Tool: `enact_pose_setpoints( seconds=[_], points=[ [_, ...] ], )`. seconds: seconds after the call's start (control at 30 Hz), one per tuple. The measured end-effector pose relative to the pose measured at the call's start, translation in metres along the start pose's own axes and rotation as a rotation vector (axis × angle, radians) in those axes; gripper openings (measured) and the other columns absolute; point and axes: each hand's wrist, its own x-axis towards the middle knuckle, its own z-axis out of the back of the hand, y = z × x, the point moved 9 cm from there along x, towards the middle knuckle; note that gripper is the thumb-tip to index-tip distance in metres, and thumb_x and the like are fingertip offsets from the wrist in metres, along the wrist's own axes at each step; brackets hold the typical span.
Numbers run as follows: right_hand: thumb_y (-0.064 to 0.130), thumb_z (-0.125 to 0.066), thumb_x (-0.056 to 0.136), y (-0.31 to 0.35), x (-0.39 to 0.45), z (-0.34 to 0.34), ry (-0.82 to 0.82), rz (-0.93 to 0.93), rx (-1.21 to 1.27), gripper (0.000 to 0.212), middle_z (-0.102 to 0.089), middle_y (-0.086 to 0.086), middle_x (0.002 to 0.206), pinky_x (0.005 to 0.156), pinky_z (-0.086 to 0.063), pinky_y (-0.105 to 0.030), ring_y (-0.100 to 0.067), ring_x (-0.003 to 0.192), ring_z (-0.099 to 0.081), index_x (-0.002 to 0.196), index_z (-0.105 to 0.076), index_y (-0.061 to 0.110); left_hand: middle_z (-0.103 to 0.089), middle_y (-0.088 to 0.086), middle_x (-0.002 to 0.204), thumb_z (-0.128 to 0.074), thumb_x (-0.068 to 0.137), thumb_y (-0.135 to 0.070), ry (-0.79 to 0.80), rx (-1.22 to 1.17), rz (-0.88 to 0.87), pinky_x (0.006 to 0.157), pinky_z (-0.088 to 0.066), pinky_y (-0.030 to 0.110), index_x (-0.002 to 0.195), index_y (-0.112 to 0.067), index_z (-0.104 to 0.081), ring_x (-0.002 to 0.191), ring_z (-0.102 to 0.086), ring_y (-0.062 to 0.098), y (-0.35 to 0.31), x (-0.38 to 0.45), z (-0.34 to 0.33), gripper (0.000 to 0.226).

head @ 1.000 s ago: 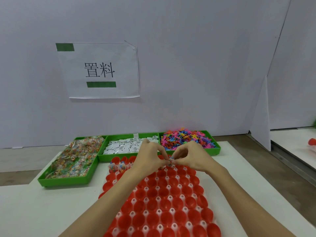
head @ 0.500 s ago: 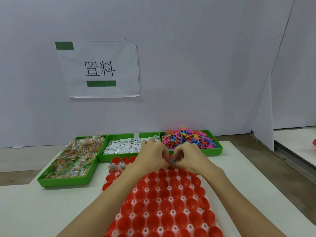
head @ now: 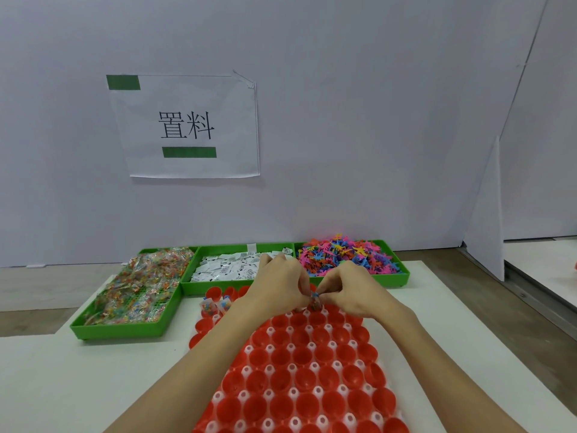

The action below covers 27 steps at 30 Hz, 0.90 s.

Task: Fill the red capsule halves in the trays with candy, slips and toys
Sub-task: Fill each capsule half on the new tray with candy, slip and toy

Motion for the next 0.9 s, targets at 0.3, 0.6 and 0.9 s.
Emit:
enact_pose_setpoints(
  seconds=[0.3, 0.6, 0.9],
  points=[
    [0.011, -0.075, 0.086, 0.002, 0.0, -0.003, -0.008, -0.002, -0.021, 0.013, -0.074, 0.005, 0.089, 0.06, -0.047, -0.009, -0.003, 0.078, -0.067, 0.096, -0.079, 0.018, -0.076, -0.012, 0.084, -0.081, 0.079, -0.038, 0.025, -0.128, 0.039, 0.095, -0.029, 0.037, 0.097, -0.027, -0.063, 0.093, -0.064, 0.007, 0.004, 0.0, -0.003, 0.029],
    [0.029, -0.085, 0.081, 0.004, -0.002, 0.006, -0.018, 0.013, 0.107, 0.013, -0.072, 0.011, 0.081, 0.063, -0.048, -0.011, -0.003, 0.076, -0.067, 0.09, -0.079, 0.021, -0.075, -0.014, 0.091, -0.075, 0.085, -0.041, 0.014, 0.043, -0.023, 0.091, -0.028, 0.037, 0.101, -0.031, -0.075, 0.102, -0.056, 0.013, -0.006, -0.002, 0.002, 0.018],
    [0.021, -0.082, 0.085, 0.006, -0.004, 0.001, 0.031, 0.031, 0.052, 0.015, -0.076, 0.004, 0.089, 0.081, -0.059, -0.024, -0.009, 0.084, -0.071, 0.1, -0.08, 0.017, -0.075, -0.013, 0.095, -0.076, 0.085, -0.044, 0.102, 0.024, -0.048, 0.098, -0.03, 0.038, 0.105, -0.029, -0.076, 0.103, -0.057, 0.012, -0.006, 0.002, -0.004, 0.025]
  ],
)
